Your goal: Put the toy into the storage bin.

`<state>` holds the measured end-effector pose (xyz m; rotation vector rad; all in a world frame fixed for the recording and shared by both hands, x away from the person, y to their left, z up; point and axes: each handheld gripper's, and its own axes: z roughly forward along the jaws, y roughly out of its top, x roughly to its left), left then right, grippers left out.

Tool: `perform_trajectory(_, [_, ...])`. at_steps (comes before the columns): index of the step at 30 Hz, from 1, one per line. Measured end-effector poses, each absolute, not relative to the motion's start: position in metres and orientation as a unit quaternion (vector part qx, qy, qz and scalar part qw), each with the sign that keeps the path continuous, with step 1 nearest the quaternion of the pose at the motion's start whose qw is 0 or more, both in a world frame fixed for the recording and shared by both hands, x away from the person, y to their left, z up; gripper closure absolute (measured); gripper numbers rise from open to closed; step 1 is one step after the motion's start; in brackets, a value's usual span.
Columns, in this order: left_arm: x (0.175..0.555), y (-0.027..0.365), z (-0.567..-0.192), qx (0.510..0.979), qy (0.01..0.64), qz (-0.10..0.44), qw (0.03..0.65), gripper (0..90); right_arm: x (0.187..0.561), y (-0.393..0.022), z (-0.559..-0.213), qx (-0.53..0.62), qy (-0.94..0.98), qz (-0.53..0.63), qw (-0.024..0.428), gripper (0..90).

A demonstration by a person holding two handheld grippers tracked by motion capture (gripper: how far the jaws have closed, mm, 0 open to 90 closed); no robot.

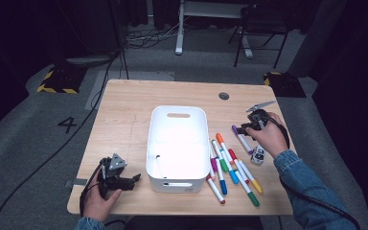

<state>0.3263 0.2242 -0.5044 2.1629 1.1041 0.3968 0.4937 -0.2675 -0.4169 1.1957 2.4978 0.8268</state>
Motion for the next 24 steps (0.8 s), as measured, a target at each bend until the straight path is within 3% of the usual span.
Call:
perform_trajectory(17, [0.327, 0.224, -0.504, 0.829, 0.422, 0.153, 0.334, 15.3, 0.505, -0.279, -0.457, 0.442, 0.855, 0.246, 0.114, 63.9])
perform_trajectory(24, [0.327, 0.224, -0.504, 0.829, 0.422, 0.153, 0.334, 15.3, 0.505, -0.275, -0.467, 0.444, 0.859, 0.231, 0.111, 68.1])
